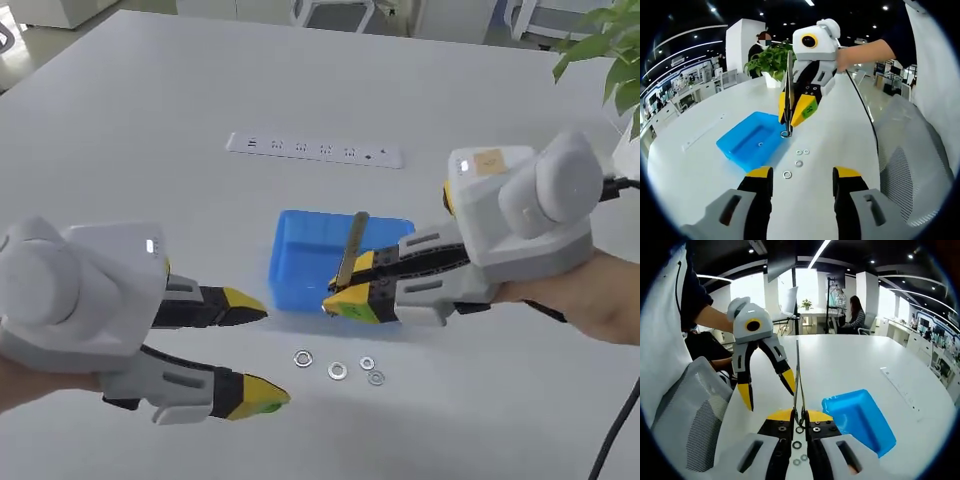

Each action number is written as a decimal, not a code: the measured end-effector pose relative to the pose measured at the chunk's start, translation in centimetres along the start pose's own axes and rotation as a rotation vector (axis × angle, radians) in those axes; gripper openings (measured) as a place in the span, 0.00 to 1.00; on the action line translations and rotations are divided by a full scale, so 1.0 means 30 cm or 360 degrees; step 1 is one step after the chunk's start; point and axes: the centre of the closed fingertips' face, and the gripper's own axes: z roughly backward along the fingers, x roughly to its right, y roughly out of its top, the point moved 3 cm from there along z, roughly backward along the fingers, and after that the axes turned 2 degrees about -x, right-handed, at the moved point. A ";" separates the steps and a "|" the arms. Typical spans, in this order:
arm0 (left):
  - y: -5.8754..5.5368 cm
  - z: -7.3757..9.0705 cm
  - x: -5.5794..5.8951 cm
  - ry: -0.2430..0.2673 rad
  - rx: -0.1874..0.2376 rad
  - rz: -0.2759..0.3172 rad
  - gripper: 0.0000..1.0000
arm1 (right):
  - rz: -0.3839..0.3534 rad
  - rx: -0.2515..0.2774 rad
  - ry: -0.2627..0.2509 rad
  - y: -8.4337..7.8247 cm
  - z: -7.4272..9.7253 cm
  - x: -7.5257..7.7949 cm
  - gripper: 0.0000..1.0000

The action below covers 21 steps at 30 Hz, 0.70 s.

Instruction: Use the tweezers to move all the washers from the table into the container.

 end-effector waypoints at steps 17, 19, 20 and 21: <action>-0.043 0.013 -0.014 -0.0010 0.0007 0.0077 0.74 | -0.0036 -0.0022 -0.0156 -0.014 0.017 0.203 0.09; -0.046 0.013 -0.015 -0.0003 0.0004 0.0084 0.77 | -0.0053 -0.0025 -0.0180 -0.027 0.011 0.233 0.09; -0.047 0.013 -0.017 -0.0001 0.0004 0.0093 0.78 | -0.0066 -0.0026 -0.0194 -0.035 0.007 0.247 0.09; -0.048 0.012 -0.017 0.0004 0.0008 0.0107 0.79 | -0.0085 -0.0033 -0.0206 -0.050 0.000 0.267 0.09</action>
